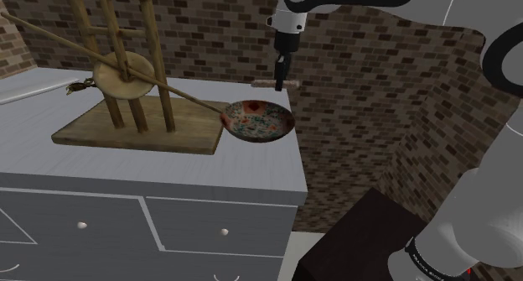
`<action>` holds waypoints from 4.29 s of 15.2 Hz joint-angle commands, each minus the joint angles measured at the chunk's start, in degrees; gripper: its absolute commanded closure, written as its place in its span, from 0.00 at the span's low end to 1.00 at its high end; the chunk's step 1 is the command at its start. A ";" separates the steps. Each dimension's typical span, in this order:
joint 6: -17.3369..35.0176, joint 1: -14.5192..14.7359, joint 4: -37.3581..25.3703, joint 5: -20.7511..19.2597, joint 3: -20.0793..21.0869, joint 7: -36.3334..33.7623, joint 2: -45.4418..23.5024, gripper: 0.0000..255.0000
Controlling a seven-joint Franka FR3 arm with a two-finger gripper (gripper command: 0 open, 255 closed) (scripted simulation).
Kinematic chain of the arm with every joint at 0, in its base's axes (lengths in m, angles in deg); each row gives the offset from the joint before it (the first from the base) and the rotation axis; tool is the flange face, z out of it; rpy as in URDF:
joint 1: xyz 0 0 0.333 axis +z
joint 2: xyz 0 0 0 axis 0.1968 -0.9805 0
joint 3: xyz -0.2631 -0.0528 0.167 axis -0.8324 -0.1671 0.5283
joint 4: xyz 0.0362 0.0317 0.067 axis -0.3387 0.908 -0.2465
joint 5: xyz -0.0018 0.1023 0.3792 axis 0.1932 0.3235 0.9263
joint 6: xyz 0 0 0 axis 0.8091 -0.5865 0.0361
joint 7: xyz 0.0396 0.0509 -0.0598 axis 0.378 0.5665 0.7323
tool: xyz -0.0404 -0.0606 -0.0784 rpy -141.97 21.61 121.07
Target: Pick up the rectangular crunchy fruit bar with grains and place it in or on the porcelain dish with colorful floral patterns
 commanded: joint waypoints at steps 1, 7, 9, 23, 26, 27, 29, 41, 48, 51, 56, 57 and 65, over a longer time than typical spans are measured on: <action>-1.82 -0.05 -2.28 0.00 -0.03 0.01 -0.49 1.00; -7.04 -0.09 -9.04 0.02 -0.04 -0.16 -2.02 1.00; -8.87 -0.12 -11.56 0.04 -0.03 -0.22 -2.71 1.00; -8.60 6.66 -2.89 0.06 5.69 -12.72 6.20 1.00; -8.14 8.59 -0.84 0.29 7.69 -16.65 7.96 1.00; -8.01 9.21 -0.32 0.38 8.39 -17.97 8.42 1.00; -7.79 10.61 0.55 0.57 9.93 -20.90 9.21 1.00; 2.02 10.56 12.97 0.99 9.88 -20.23 11.83 1.00; 3.41 10.57 14.56 1.03 9.88 -20.16 12.03 1.00; 3.41 10.57 14.56 1.03 9.88 -20.16 12.03 0.00; 3.41 10.57 14.56 1.03 9.88 -20.16 12.03 0.00; 1.44 10.53 12.31 0.97 9.84 -20.21 11.75 0.00; -4.19 10.46 5.43 0.75 9.78 -20.41 10.49 0.00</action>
